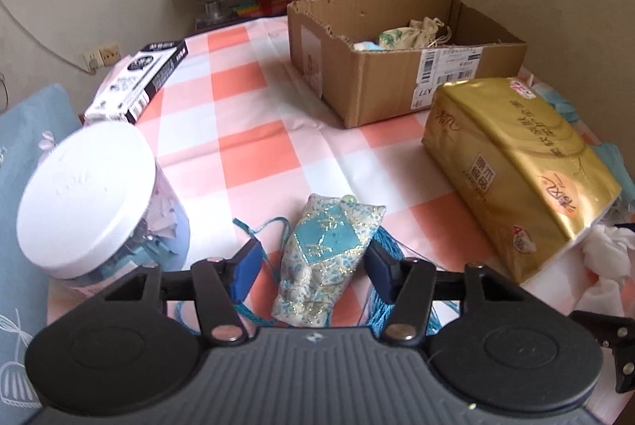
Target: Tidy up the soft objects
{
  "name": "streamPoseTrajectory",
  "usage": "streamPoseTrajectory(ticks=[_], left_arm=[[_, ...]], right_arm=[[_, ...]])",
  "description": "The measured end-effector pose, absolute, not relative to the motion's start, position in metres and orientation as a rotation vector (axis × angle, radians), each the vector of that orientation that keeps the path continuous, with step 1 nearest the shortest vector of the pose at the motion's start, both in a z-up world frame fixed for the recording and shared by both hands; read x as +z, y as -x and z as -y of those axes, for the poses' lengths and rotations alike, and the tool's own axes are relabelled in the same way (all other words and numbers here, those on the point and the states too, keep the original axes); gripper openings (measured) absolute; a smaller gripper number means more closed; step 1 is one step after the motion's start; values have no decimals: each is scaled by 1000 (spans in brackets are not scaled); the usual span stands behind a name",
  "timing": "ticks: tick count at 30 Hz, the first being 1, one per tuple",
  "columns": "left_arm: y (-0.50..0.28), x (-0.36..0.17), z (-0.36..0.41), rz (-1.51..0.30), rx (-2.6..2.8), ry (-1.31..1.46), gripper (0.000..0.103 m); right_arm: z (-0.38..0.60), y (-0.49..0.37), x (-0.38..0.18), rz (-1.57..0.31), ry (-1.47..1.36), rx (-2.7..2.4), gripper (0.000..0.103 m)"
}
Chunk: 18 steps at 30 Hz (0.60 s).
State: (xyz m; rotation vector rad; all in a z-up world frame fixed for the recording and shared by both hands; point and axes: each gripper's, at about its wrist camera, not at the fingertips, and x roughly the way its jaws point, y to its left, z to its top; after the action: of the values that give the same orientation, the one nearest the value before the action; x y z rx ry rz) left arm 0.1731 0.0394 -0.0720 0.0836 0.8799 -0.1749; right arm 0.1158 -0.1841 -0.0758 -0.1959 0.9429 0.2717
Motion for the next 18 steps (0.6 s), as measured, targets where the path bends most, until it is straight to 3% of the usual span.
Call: streamPoseTrajectory(ticks=[8, 13, 18], left_arm=[[-176, -72, -39, -893, -209, -31, 38], [-171, -71, -33, -898, -229, -31, 36], [-169, -70, -31, -903, -235, -30, 36]], right_arm=[[184, -115, -76, -934, 197, 281, 103], [185, -114, -76, -929, 195, 279, 103], [186, -112, -70, -914, 188, 277, 85]])
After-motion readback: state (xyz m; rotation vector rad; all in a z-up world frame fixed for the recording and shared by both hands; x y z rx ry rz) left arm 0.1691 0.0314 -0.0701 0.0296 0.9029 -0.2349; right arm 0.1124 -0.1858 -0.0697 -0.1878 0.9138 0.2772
